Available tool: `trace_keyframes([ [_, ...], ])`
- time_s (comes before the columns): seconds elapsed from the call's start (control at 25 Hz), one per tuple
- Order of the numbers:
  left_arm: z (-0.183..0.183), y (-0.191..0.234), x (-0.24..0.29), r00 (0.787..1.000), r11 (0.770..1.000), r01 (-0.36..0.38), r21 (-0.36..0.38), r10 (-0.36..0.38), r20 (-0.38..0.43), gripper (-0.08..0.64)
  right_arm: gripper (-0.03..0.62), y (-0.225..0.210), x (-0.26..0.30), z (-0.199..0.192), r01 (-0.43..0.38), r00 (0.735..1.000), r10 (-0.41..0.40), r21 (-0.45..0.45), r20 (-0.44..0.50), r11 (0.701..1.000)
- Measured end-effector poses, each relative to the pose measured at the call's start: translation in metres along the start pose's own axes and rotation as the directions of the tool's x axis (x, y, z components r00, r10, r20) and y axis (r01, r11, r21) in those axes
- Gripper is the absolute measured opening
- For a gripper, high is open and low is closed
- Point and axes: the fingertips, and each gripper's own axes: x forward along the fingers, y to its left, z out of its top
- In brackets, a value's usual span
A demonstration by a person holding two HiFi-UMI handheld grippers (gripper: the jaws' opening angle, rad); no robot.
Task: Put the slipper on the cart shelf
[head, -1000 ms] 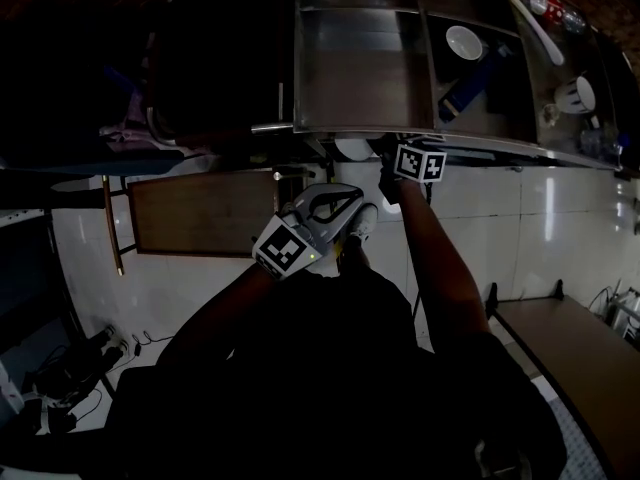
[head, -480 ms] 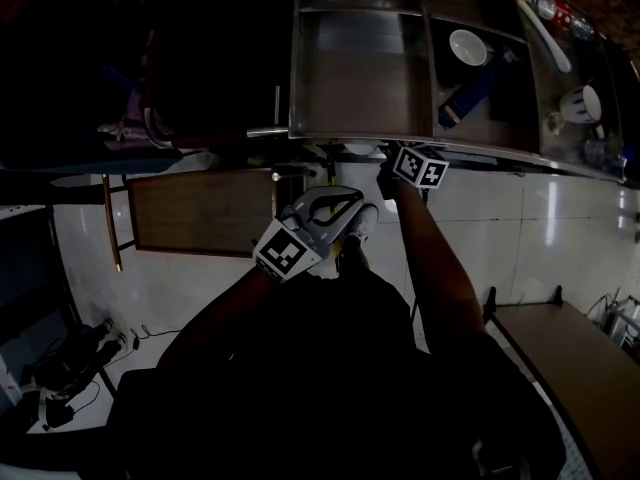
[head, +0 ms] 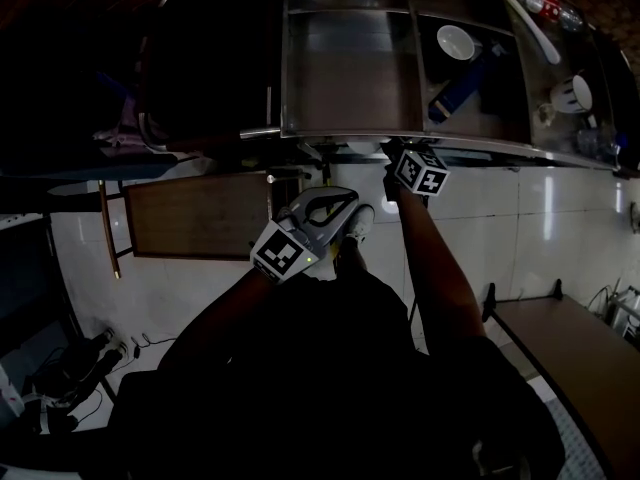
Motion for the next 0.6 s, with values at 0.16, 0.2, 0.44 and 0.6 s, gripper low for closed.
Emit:
trace_keyframes([
  [0.16,0.001,0.000,-0.006,1.000,1.000,-0.003,0.012,0.002,0.013,0.001,0.310,0.012,-0.021,0.006,-0.029,1.000,0.030,-0.071,0.006,0.997],
  [0.2,0.002,0.000,-0.008,1.000,1.000,-0.005,0.004,0.005,0.017,0.001,0.310,0.018,-0.027,0.007,-0.043,0.999,0.043,-0.099,0.003,0.994],
  [0.44,0.009,0.000,-0.031,0.999,1.000,-0.028,-0.003,0.028,0.041,0.001,0.308,0.074,-0.079,0.008,-0.160,0.987,0.162,-0.189,-0.005,0.969],
  [0.6,0.011,0.001,-0.055,0.997,0.998,-0.055,-0.019,0.056,0.056,0.001,0.308,0.129,-0.108,0.001,-0.264,0.964,0.266,-0.223,-0.024,0.938],
])
